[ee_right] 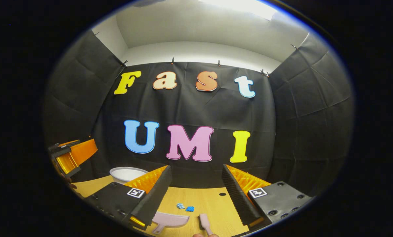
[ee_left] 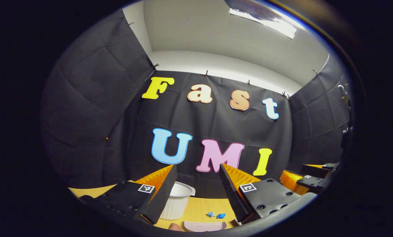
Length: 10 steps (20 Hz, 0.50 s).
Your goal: Pick up the small broom and dustpan from the desktop, sweep the trash into the dustpan with the broom, and then empty the trash into the garbage bin.
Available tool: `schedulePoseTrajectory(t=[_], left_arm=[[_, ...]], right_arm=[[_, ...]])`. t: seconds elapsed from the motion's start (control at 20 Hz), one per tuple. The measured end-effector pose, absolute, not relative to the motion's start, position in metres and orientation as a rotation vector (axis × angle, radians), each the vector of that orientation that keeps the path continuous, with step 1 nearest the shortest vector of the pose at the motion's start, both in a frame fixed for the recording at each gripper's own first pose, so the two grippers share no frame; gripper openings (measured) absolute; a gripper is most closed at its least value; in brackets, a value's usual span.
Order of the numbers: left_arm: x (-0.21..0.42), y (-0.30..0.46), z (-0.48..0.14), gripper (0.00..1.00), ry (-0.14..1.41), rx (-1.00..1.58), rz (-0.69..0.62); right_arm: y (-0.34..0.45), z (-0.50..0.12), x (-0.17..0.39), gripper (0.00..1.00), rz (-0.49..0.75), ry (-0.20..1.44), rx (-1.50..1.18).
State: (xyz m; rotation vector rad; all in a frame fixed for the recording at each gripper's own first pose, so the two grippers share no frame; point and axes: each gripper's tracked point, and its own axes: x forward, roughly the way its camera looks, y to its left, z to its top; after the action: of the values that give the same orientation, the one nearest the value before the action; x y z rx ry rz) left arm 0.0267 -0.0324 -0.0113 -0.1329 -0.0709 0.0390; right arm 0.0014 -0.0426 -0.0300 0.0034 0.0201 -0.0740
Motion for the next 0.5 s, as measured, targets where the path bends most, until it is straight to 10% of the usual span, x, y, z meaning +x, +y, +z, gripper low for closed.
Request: schedulePoseTrajectory(t=[0.5], left_arm=[[0.06,-0.034,-0.067,0.76,0.138,-0.092,0.175]], right_arm=[[-0.046,-0.064,0.038,0.98,0.02,0.084,-0.012]])
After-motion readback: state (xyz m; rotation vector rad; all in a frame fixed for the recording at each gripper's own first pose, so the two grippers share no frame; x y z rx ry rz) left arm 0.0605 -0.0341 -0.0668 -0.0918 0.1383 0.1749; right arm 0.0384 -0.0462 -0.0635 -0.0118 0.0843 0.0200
